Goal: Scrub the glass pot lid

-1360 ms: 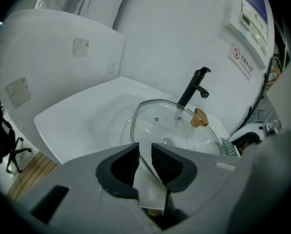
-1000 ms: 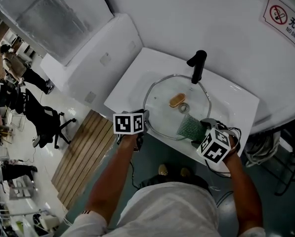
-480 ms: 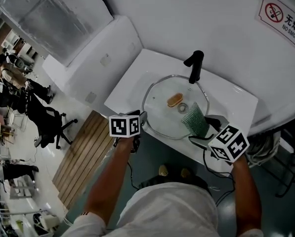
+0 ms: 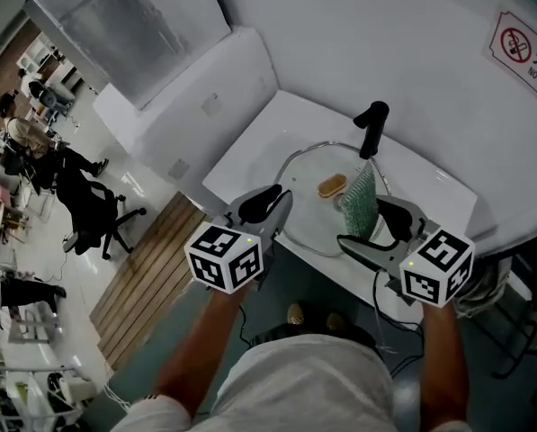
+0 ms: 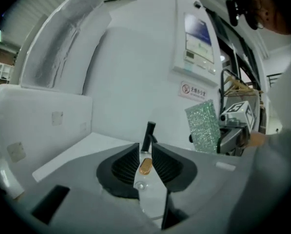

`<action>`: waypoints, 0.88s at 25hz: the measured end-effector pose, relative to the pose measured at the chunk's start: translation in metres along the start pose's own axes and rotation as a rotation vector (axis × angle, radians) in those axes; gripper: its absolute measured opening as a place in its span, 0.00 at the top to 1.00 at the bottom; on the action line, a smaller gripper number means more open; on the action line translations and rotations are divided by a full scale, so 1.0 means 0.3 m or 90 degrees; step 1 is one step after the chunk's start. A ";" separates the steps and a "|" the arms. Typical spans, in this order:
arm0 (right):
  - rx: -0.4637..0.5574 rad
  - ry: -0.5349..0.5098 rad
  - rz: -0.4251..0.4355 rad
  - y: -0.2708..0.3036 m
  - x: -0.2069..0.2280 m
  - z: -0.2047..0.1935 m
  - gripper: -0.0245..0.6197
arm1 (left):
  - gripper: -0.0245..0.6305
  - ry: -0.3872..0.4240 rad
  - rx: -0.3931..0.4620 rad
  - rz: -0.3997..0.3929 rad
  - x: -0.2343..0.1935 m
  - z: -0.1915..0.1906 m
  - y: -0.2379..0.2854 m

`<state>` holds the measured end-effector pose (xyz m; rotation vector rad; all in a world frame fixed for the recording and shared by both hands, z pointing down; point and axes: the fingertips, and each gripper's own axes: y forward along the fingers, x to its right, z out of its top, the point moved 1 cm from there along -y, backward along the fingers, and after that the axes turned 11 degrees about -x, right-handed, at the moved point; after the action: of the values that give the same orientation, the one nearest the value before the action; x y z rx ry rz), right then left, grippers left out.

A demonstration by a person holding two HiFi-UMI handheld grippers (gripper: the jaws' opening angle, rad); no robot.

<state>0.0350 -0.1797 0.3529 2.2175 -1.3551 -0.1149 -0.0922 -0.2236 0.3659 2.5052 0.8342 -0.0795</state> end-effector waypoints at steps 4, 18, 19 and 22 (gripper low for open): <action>0.085 -0.020 0.005 -0.031 -0.035 0.086 0.42 | 0.85 0.047 0.063 -0.022 0.093 0.079 -0.065; 0.233 -0.042 -0.016 -0.120 -0.057 0.201 0.42 | 0.94 0.119 0.213 -0.047 0.256 0.186 -0.191; 0.239 -0.043 -0.017 -0.123 -0.059 0.204 0.42 | 0.94 0.123 0.217 -0.047 0.265 0.187 -0.195; 0.254 -0.047 -0.026 -0.132 -0.062 0.211 0.42 | 0.94 0.137 0.222 -0.050 0.290 0.184 -0.201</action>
<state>0.0363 -0.1751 0.2762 2.5909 -1.4766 0.0675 -0.0509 -0.1604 0.2734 2.8434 1.0859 0.0224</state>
